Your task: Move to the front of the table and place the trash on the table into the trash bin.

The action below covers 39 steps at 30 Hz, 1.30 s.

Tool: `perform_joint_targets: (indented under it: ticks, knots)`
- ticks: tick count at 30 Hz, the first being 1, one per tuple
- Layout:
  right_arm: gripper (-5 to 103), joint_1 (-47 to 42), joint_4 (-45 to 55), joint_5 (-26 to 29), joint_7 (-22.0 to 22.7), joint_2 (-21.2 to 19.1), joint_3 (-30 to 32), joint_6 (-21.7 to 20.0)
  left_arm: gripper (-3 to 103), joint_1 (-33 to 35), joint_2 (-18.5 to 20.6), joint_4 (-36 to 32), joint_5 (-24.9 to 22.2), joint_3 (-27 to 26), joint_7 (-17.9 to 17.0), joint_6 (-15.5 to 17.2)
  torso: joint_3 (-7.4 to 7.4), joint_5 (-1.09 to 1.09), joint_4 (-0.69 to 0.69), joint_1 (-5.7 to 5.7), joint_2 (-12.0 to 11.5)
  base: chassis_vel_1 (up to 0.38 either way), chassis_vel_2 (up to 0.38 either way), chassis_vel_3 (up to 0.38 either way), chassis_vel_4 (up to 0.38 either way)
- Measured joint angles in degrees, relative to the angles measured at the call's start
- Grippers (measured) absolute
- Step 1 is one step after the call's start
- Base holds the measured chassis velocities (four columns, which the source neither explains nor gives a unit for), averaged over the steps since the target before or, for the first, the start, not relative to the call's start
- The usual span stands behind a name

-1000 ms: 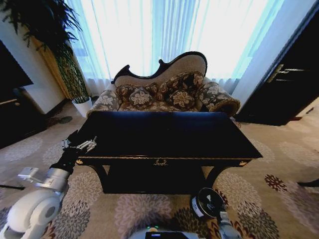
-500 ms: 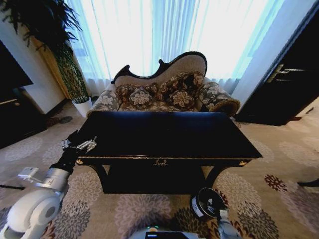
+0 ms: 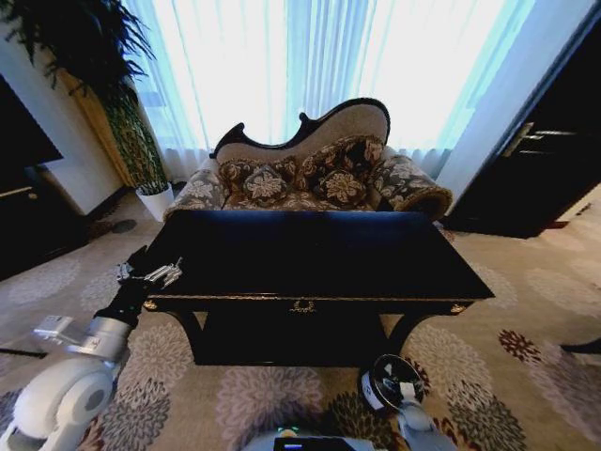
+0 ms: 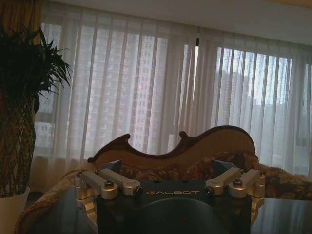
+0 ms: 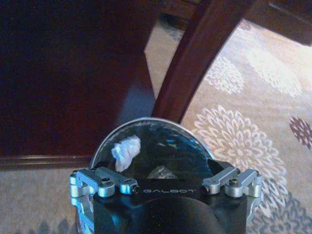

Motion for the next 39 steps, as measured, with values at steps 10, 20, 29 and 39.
perform_joint_targets:
  ticks: [10,20,29,39]
  knots:
    - [100,0.74,-0.56,-2.85,2.81,1.07,1.22,-0.24,100,0.0,0.0,0.0,0.0,-0.01,0.0,0.0,-0.01,0.07,-0.01,-0.01,0.0,0.0,0.0,0.0,0.0]
    - [100,1.0,-1.81,-2.52,3.4,0.86,1.83,2.63,100,0.01,0.0,0.01,0.0,-0.01,0.0,0.0,-0.01,0.0,0.0,-0.01,0.0,0.003,-0.007,-0.017,0.0]
    - [100,-9.94,9.44,10.14,-6.09,-0.52,2.26,14.46,100,0.0,0.0,0.0,0.0,-0.01,0.0,0.0,-0.01,0.01,-0.01,-0.01,0.0,0.0,0.0,0.0,0.0]
    - [100,-25.29,32.12,14.42,-9.28,0.73,9.87,20.89,100,0.0,0.0,0.0,0.0,-0.01,0.0,0.0,-0.01,0.04,-0.01,-0.01,0.01,0.0,0.0,0.0,0.0]
